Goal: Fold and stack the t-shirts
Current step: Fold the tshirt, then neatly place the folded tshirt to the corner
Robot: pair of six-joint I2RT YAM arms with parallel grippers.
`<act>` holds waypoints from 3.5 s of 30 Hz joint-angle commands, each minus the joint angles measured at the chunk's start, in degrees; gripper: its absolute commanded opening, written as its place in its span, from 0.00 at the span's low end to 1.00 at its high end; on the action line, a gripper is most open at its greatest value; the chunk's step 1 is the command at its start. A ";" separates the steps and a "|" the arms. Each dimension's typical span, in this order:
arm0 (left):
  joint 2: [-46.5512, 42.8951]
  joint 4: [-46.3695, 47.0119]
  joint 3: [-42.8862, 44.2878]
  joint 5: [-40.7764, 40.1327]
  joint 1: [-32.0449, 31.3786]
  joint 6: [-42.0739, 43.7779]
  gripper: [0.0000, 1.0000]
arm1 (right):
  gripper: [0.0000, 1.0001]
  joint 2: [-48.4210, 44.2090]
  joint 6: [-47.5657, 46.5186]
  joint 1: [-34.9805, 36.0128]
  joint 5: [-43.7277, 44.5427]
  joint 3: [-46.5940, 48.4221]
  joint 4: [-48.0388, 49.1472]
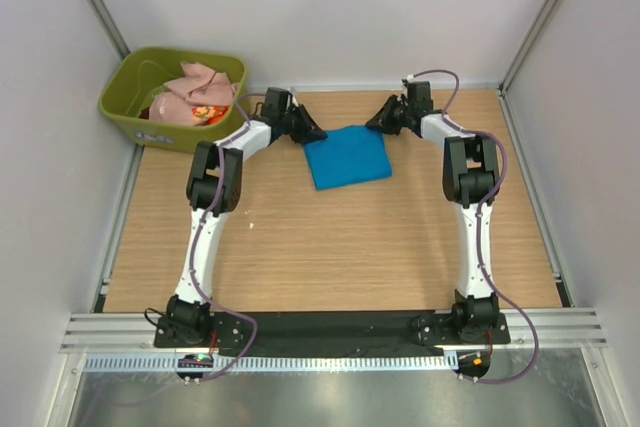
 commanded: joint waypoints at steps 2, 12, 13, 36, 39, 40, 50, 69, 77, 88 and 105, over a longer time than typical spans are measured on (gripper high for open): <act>3.01 -1.77 1.07 -5.70 2.05 1.47 0.17 | 0.22 3.91 0.40 -3.27 7.19 -0.43 -1.97; 3.63 -7.38 6.42 -5.44 2.05 2.88 0.17 | 0.28 6.56 6.82 -6.17 9.06 8.52 -9.97; 3.54 -8.00 7.04 -5.44 2.05 2.97 0.17 | 0.29 6.30 6.47 -7.56 8.10 9.06 -11.02; -14.27 -19.52 8.31 -0.08 1.79 3.85 0.56 | 0.79 9.00 -14.01 -5.48 -12.47 23.20 -25.53; -18.77 -19.61 2.68 0.27 1.87 4.99 0.56 | 0.80 10.95 -15.41 -3.89 -14.15 25.75 -28.51; -21.74 -19.61 -0.65 0.45 1.79 5.17 0.56 | 0.80 11.56 -16.20 -3.36 -14.15 26.02 -29.30; -36.08 -23.91 -16.66 2.21 1.79 9.65 0.56 | 0.64 12.27 -21.92 2.00 -3.02 24.97 -38.71; -45.06 -27.87 -31.00 0.45 1.61 10.53 0.51 | 0.01 0.49 -36.31 -0.27 44.55 23.57 -32.85; -46.29 -29.02 -33.82 -0.95 0.91 9.74 0.50 | 0.01 2.07 -55.30 -3.71 60.09 22.78 -16.18; -42.60 -29.98 -32.33 -0.52 -0.85 10.44 0.49 | 0.01 5.50 -73.77 -9.24 53.00 22.07 -0.14; -37.24 -33.85 -28.37 -1.75 -1.29 13.34 0.48 | 0.01 9.89 -82.22 -15.92 40.28 25.49 5.23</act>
